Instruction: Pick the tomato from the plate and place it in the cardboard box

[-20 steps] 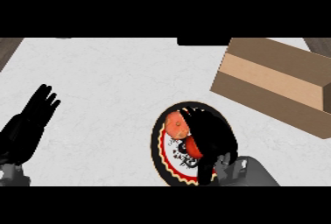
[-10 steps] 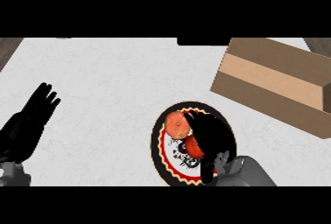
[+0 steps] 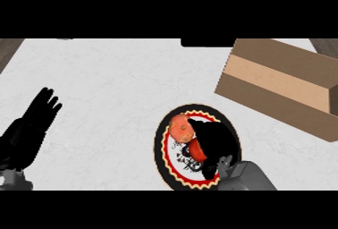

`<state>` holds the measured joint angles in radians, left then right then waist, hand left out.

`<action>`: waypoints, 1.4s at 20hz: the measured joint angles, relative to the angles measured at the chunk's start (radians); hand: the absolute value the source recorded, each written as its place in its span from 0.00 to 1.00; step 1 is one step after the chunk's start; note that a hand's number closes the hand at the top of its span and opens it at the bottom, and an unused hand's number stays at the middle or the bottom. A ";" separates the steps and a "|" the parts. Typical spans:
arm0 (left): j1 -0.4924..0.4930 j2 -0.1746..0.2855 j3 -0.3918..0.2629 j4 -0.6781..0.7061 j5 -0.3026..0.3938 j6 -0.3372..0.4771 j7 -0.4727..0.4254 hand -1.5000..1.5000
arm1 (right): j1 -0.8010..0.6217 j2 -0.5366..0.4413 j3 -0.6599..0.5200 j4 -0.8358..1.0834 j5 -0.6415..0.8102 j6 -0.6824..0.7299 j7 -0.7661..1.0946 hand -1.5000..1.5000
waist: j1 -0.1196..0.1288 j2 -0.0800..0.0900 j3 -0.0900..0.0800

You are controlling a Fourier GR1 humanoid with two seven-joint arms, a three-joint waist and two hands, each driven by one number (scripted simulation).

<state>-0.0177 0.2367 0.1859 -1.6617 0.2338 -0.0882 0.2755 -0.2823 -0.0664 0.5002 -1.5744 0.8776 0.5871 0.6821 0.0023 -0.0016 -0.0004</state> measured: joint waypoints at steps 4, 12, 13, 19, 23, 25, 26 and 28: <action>-0.017 -0.008 0.002 0.002 -0.005 0.004 0.010 0.50 | -0.013 -0.008 -0.001 0.019 0.035 -0.049 -0.080 1.00 | -0.001 -0.002 -0.001; -0.015 -0.015 0.012 0.011 -0.015 -0.011 0.000 0.50 | -0.024 -0.035 -0.005 0.018 0.077 -0.056 -0.209 1.00 | -0.001 -0.003 -0.001; -0.012 -0.009 0.020 0.011 -0.009 -0.019 -0.003 0.50 | -0.009 -0.064 0.005 0.000 0.072 -0.054 -0.251 1.00 | -0.002 -0.003 -0.001; 0.006 -0.016 0.024 -0.008 -0.007 -0.022 0.002 0.50 | 0.037 -0.219 0.013 -0.059 0.051 -0.048 -0.491 1.00 | -0.002 -0.001 0.000; -0.008 -0.021 0.025 0.011 -0.017 -0.020 -0.002 0.50 | 0.059 -0.241 0.010 -0.102 0.098 -0.080 -0.537 1.00 | -0.003 0.000 0.000; -0.008 -0.021 0.029 0.023 -0.016 -0.030 -0.013 0.50 | 0.063 -0.246 -0.007 -0.146 0.104 -0.078 -0.544 1.00 | -0.003 0.000 0.000; -0.004 -0.020 0.029 0.010 -0.015 -0.029 -0.003 0.50 | 0.086 -0.262 -0.012 -0.185 0.106 -0.089 -0.555 1.00 | -0.004 0.000 0.000; -0.010 -0.018 0.030 0.006 -0.016 -0.026 0.008 0.50 | 0.084 -0.264 -0.034 -0.246 0.099 -0.080 -0.557 1.00 | -0.005 0.000 0.000</action>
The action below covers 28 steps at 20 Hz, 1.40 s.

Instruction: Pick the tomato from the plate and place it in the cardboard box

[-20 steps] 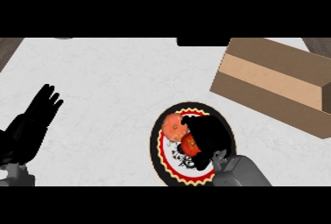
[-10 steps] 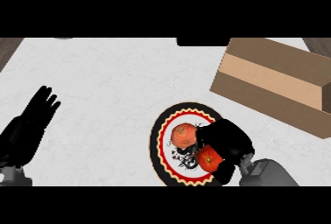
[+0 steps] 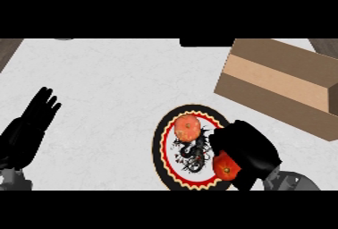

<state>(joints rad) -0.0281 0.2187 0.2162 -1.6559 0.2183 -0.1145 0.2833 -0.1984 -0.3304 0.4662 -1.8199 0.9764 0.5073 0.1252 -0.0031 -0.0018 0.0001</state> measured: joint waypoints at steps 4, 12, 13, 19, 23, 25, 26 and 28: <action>-0.011 0.010 0.015 0.009 0.009 -0.004 0.006 0.50 | 0.004 0.000 -0.046 -0.175 -0.040 0.048 0.016 1.00 | -0.005 -0.001 0.000; 0.013 0.007 0.014 -0.032 0.013 -0.003 0.030 0.50 | -0.081 0.068 -0.253 -0.474 -0.163 0.160 0.177 1.00 | -0.004 -0.004 -0.001; 0.014 0.006 0.015 -0.026 0.014 -0.006 0.026 0.50 | -0.108 0.077 -0.282 -0.483 -0.171 0.178 0.208 1.00 | -0.004 -0.003 -0.001; -0.005 -0.009 -0.002 -0.006 -0.012 0.004 0.012 0.50 | -0.281 0.086 -0.487 -0.449 -0.233 0.242 0.312 1.00 | 0.001 0.000 -0.001; -0.008 -0.006 0.004 -0.005 -0.013 -0.001 0.006 0.50 | -0.367 0.051 -0.579 -0.361 -0.262 0.238 0.314 1.00 | 0.005 0.001 -0.001; -0.006 0.001 0.014 -0.007 0.000 -0.011 0.013 0.50 | -0.400 0.013 -0.609 -0.290 -0.259 0.226 0.281 1.00 | 0.008 0.001 -0.001; -0.010 0.000 0.016 0.010 -0.003 -0.015 0.000 0.50 | -0.408 -0.005 -0.612 -0.255 -0.251 0.214 0.257 1.00 | 0.008 0.002 0.000; -0.015 -0.005 0.010 0.007 -0.008 -0.011 0.005 0.50 | -0.420 -0.037 -0.620 -0.192 -0.239 0.192 0.212 1.00 | 0.009 0.003 0.000</action>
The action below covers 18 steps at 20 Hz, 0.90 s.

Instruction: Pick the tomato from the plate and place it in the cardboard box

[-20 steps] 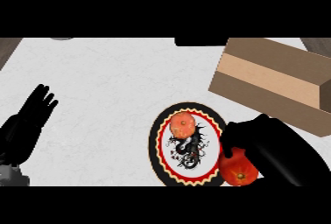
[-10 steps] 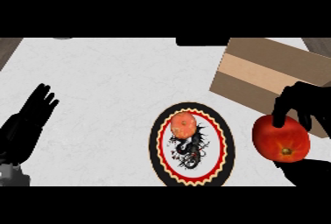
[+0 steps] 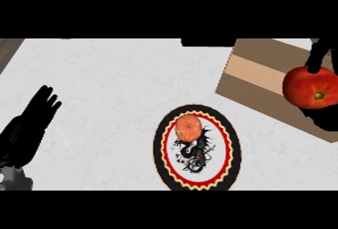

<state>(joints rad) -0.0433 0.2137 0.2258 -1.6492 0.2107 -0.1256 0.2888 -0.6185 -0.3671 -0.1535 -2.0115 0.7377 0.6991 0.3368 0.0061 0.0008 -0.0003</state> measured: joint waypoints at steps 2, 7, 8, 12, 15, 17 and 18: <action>-0.006 0.009 0.011 0.020 0.006 -0.013 -0.010 0.50 | -0.018 -0.014 0.002 0.066 0.014 -0.034 -0.038 1.00 | 0.001 0.000 0.000; -0.020 -0.007 -0.004 0.005 -0.010 0.008 0.008 0.50 | -0.014 -0.057 -0.012 0.218 0.045 -0.143 -0.183 1.00 | 0.001 0.001 0.000; -0.015 -0.006 0.000 0.012 -0.006 0.001 -0.001 0.50 | -0.015 -0.068 -0.021 0.261 0.047 -0.167 -0.221 1.00 | 0.002 0.001 0.000; -0.005 -0.017 -0.010 -0.010 -0.018 0.010 0.003 0.50 | -0.010 -0.075 -0.015 0.407 0.078 -0.261 -0.322 1.00 | 0.003 0.001 0.000; -0.012 -0.016 -0.010 -0.011 -0.020 0.012 0.014 0.50 | 0.012 -0.065 -0.004 0.487 0.093 -0.315 -0.383 1.00 | 0.003 0.001 0.000; -0.007 -0.017 -0.011 -0.015 -0.017 0.009 0.016 0.50 | 0.002 -0.060 0.007 0.559 0.102 -0.322 -0.401 1.00 | 0.005 0.001 0.000; -0.005 -0.021 -0.013 -0.008 -0.018 0.007 0.009 0.50 | 0.000 -0.059 0.009 0.602 0.103 -0.320 -0.409 1.00 | 0.006 0.002 0.000</action>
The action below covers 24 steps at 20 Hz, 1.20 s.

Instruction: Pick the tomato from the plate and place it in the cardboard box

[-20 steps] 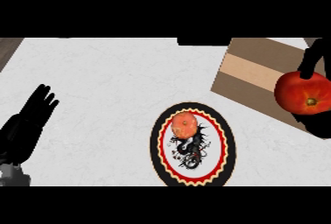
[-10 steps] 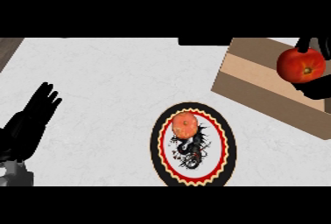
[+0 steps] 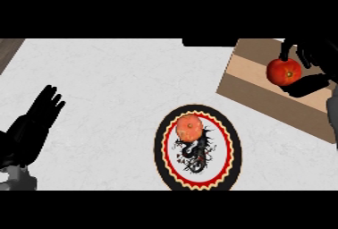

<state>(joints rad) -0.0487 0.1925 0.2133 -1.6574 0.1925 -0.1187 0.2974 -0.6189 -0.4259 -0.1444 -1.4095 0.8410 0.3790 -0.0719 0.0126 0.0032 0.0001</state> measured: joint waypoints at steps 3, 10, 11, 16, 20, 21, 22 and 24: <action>-0.017 0.007 0.006 0.006 0.003 0.001 0.011 0.50 | 0.001 0.013 0.006 0.092 0.024 -0.002 0.028 0.00 | 0.000 0.001 0.000; 0.012 -0.011 -0.002 -0.015 -0.003 0.001 -0.005 0.50 | 0.006 -0.003 -0.016 0.263 0.002 -0.029 -0.097 0.00 | -0.003 -0.008 -0.006; 0.009 -0.006 0.005 -0.009 0.004 -0.002 -0.004 0.50 | 0.003 -0.001 -0.028 0.273 -0.013 -0.036 -0.117 0.00 | -0.004 -0.008 -0.006; 0.006 0.002 0.011 -0.007 0.005 -0.005 0.002 0.50 | -0.013 0.040 -0.166 0.295 -0.163 -0.058 -0.149 0.00 | -0.010 -0.006 -0.002; 0.011 0.002 0.017 -0.003 0.009 -0.007 -0.001 0.50 | -0.030 0.063 -0.289 0.322 -0.291 -0.063 -0.130 0.00 | -0.012 -0.005 -0.001; 0.016 -0.005 0.010 -0.015 0.004 0.000 0.007 0.50 | -0.043 0.056 -0.318 0.323 -0.324 -0.050 -0.110 0.00 | -0.012 -0.005 0.000; 0.017 -0.002 0.013 -0.018 0.008 -0.002 0.009 0.50 | -0.053 0.041 -0.348 0.343 -0.356 -0.036 -0.107 0.00 | -0.011 -0.005 0.000; 0.011 0.003 0.019 -0.010 0.003 -0.002 0.001 0.50 | -0.051 0.020 -0.391 0.341 -0.409 -0.010 -0.084 0.00 | -0.013 -0.005 0.000</action>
<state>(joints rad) -0.0373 0.1957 0.2322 -1.6670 0.1959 -0.1203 0.2984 -0.6695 -0.4056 -0.5352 -1.0680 0.4318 0.3694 -0.1558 -0.0006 -0.0014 -0.0001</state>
